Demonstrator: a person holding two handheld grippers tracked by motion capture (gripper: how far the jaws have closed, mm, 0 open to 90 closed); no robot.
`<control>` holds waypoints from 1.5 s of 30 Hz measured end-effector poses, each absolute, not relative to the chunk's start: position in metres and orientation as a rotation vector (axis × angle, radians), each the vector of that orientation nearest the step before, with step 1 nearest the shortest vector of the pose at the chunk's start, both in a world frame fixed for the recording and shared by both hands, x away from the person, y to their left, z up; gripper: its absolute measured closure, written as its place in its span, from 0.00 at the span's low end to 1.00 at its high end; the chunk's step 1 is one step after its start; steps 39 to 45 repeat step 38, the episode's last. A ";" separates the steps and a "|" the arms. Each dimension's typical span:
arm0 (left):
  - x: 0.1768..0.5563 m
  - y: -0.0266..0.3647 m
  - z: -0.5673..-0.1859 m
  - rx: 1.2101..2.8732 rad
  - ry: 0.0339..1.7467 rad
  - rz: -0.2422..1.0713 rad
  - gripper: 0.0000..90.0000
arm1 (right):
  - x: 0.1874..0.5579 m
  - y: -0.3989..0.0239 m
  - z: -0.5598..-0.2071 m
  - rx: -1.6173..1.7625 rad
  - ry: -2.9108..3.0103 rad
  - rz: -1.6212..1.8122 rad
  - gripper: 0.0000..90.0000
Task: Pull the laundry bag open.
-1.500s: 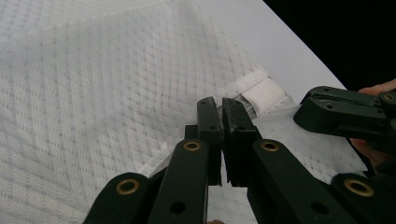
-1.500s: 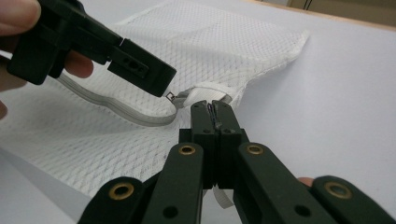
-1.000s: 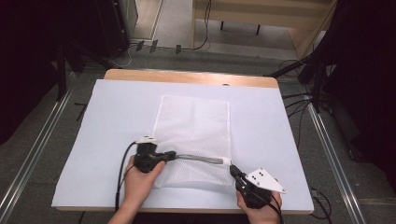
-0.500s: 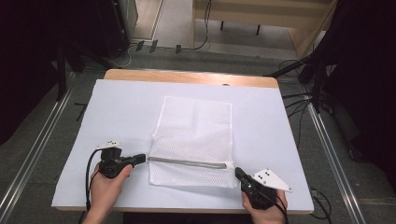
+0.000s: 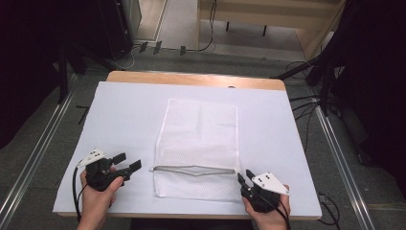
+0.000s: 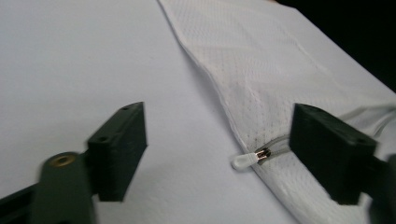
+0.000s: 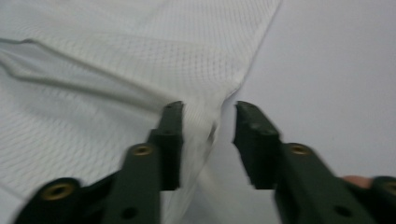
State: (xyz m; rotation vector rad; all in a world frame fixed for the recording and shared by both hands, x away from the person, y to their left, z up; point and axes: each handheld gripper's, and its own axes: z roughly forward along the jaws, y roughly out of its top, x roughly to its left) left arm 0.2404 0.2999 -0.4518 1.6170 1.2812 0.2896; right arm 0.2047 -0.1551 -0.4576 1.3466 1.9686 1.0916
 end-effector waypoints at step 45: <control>0.209 0.355 -0.445 1.675 1.171 0.551 0.00 | 0.231 -0.303 -0.461 1.479 1.807 1.177 0.17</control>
